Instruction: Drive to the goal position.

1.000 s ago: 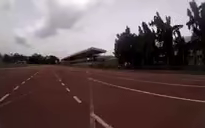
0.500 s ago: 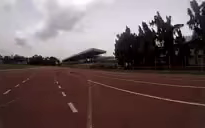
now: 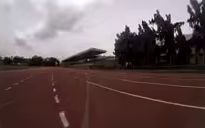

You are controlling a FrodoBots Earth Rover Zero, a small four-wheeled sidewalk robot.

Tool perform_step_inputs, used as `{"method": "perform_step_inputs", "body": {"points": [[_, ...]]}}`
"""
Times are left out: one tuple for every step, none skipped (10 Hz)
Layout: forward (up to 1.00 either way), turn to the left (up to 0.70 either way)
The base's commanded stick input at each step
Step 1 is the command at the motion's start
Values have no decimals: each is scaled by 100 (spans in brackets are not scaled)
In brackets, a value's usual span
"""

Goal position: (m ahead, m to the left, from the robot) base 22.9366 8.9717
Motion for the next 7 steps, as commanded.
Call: {"method": "perform_step_inputs", "body": {"points": [[70, 0], [70, 0], [70, 0], [70, 0], [70, 0], [70, -1], [70, -7]]}}
